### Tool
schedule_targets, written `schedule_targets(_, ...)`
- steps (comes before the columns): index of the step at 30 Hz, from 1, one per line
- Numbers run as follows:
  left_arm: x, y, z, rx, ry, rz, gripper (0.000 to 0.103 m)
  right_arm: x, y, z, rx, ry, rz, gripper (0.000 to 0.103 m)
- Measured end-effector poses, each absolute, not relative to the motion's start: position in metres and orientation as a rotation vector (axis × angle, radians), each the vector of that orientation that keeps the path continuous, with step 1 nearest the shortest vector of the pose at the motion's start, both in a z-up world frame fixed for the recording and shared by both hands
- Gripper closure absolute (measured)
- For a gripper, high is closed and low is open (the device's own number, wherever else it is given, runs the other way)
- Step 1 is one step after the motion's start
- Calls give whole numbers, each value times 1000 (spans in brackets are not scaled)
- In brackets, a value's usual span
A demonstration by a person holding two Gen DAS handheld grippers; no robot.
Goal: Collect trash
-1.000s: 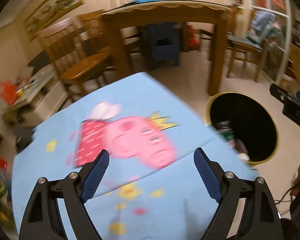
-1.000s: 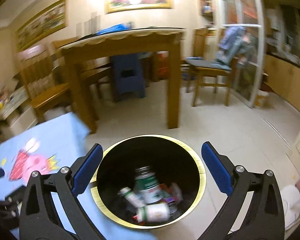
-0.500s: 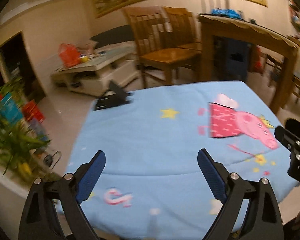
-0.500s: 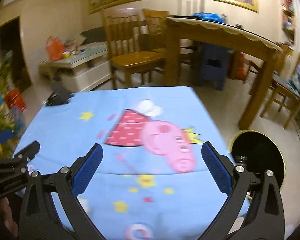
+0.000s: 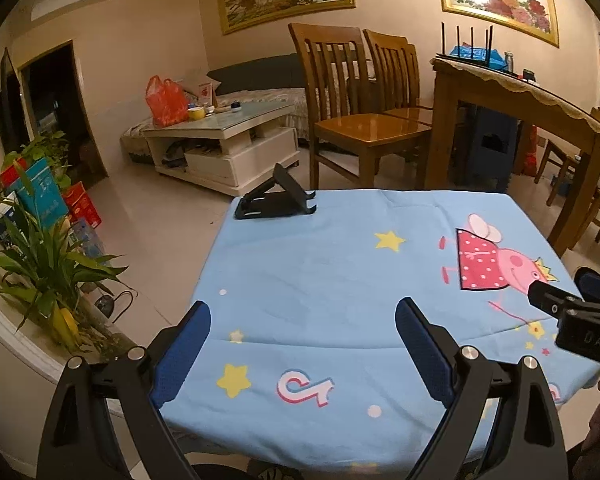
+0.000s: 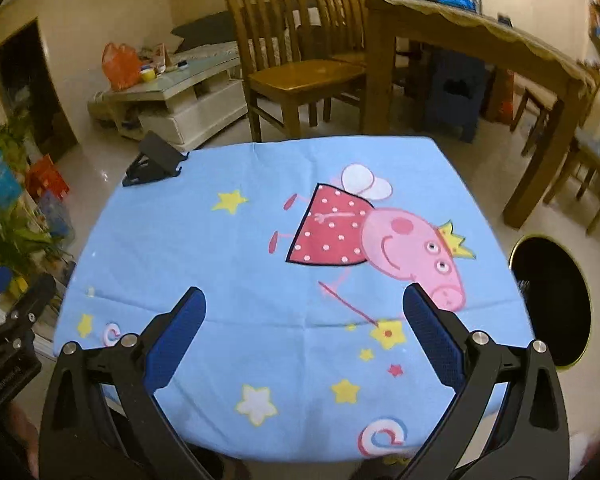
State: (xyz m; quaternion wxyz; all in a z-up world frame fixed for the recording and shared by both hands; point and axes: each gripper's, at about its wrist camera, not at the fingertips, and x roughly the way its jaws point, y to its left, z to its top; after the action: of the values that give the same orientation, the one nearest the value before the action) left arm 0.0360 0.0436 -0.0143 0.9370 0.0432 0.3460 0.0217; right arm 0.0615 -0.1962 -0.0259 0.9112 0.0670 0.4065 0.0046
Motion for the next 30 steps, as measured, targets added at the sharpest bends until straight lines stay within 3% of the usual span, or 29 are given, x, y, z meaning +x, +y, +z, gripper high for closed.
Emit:
schedule_targets(10,15,20,19,86,641,22,7,12,-205,39,44,596,26,6)
schedule_targets(30,3,9,31,83,620,-13,7,0,-220,36,76,627,52,5)
